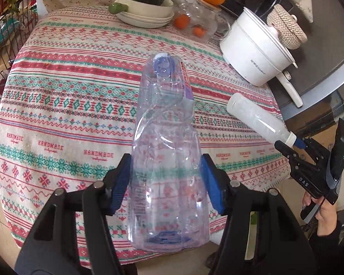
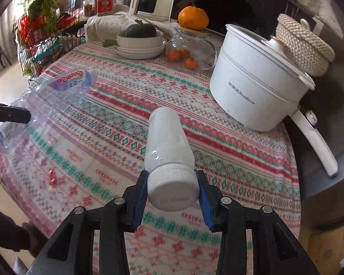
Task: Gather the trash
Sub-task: 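Grasp the white plastic bottle with the right gripper while the left gripper holds the clear bottle, then carry both bottles over the white bin and open both grippers to drop them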
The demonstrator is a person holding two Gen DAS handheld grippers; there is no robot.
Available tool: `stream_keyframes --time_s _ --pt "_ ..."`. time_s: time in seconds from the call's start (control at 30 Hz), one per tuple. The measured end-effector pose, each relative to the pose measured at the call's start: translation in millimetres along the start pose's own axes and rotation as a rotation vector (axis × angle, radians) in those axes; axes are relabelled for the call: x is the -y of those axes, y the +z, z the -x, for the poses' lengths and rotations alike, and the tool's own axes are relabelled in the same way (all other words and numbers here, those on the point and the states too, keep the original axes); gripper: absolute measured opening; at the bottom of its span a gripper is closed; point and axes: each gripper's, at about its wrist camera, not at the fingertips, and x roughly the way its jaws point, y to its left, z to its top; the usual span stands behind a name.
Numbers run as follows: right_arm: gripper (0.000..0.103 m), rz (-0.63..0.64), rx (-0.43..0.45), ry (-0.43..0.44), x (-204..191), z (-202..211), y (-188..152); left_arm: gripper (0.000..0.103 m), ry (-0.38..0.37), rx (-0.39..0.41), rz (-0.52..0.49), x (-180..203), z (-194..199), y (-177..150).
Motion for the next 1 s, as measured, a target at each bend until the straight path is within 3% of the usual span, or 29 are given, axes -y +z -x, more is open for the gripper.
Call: stream_keyframes --time_s 0.3,0.5,1.0 --pt "0.041 -0.15 0.003 0.017 11.9 74.9 -46.8 0.062 -0.069 0.02 -0.136 59.8 20.0 -32.0" --pt "0.041 -0.239 0.072 0.03 28.3 122.5 -86.5 0.062 -0.084 0.026 -0.273 106.9 22.1 -59.1" --pt "0.041 -0.365 0.053 -0.063 75.8 176.9 -183.3 0.062 -0.134 -0.126 -0.626 198.5 -5.1 -130.8"
